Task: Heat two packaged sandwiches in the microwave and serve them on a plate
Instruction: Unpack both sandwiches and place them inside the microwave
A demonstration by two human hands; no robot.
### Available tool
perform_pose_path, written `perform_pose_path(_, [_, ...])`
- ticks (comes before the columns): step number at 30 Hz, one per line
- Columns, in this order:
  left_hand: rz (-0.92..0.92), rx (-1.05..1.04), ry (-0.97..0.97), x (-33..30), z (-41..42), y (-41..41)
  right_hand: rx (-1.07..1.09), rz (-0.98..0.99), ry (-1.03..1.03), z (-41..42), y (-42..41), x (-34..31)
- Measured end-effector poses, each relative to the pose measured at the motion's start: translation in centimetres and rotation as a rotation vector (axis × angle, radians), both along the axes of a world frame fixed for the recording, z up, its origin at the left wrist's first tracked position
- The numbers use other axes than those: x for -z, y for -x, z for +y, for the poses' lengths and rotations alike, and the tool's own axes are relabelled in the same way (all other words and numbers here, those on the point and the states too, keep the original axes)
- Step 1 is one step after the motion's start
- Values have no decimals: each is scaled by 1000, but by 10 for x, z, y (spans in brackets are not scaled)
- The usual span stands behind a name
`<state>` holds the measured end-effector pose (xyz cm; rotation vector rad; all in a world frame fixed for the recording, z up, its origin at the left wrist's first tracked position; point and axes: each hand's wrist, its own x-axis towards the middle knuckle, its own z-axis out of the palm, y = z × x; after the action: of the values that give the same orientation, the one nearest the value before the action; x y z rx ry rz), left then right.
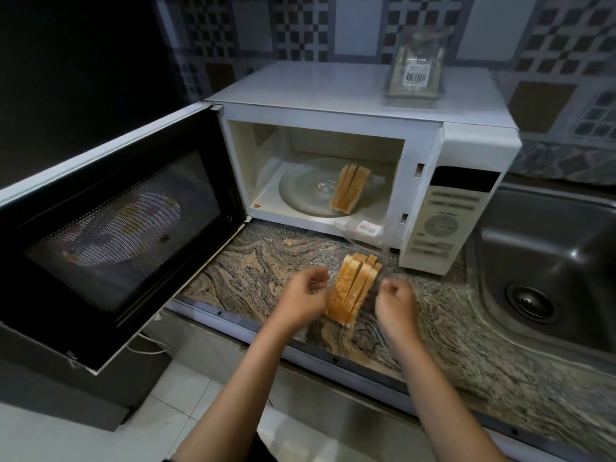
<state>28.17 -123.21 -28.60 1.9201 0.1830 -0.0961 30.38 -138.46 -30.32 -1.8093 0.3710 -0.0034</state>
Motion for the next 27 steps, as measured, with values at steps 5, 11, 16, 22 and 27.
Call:
perform_pose_path(5, [25, 204, -57, -9, -18, -6, -57, -77, 129, 3, 5, 9])
perform_pose_path(11, [40, 205, -54, -5, -16, -2, -146, -117, 113, 1, 7, 3])
perform_pose_path(16, [40, 238, 21, -11, -12, 3, -168, -125, 7, -3, 7, 2])
perform_pose_path(22, [36, 220, 180, -19, -6, 11, -210, -172, 8, -5, 13, -3])
perform_pose_path(27, [10, 156, 222, -17, 1, 25, -224, -218, 26, -2, 26, -5])
